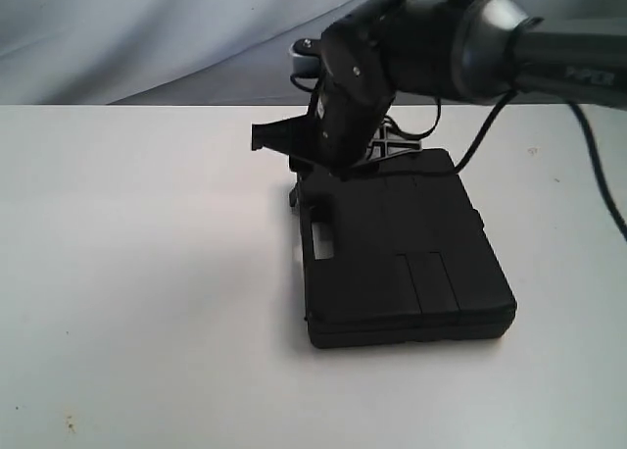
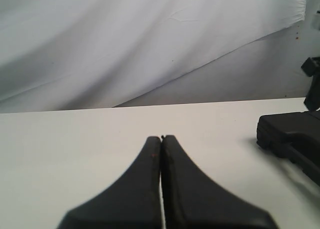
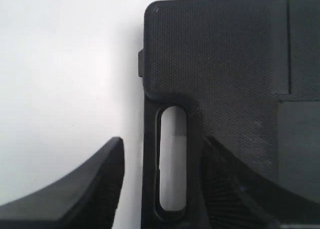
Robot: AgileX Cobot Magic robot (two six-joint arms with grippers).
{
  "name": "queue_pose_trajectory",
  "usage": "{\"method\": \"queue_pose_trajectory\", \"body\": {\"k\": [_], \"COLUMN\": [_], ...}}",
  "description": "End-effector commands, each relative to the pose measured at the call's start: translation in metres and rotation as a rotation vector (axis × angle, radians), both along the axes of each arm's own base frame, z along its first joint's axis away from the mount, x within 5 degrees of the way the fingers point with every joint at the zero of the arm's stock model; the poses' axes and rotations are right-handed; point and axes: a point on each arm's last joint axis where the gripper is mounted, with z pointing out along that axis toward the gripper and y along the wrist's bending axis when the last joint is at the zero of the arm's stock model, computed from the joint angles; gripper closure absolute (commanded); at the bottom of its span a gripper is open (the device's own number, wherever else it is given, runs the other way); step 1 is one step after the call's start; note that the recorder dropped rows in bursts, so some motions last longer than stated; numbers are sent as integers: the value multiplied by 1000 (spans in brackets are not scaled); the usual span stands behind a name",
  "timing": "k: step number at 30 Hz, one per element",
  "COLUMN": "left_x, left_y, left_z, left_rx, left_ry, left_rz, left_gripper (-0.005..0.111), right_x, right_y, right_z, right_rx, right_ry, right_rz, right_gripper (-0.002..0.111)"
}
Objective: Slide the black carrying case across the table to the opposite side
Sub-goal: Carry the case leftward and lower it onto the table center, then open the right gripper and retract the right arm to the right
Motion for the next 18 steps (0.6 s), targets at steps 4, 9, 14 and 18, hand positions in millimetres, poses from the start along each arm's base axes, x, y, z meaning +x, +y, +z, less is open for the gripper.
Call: {"method": "queue_pose_trajectory", "body": {"k": [4,9,14,18], "left_x": [0,0,0,0], "left_y": [0,0,0,0], "left_z": [-1,-1,-1,-1], "left_rx": [-10,-10,-10,-10], "left_ry": [-5,-5,-5,-5], "left_rz": [3,3,3,3], "left_gripper": [106,106,106,106], "right_x": [-36,-69,-96,-116], "right_y": [-19,-37,-64,-88], "right_z": [53,59,65,75], "right_rx": [-155,-168,-107,-79], "right_ry": [-97,-130,-125,-148], "right_rz": [113,155,152,151], "right_gripper": [94,108,108,108]}}
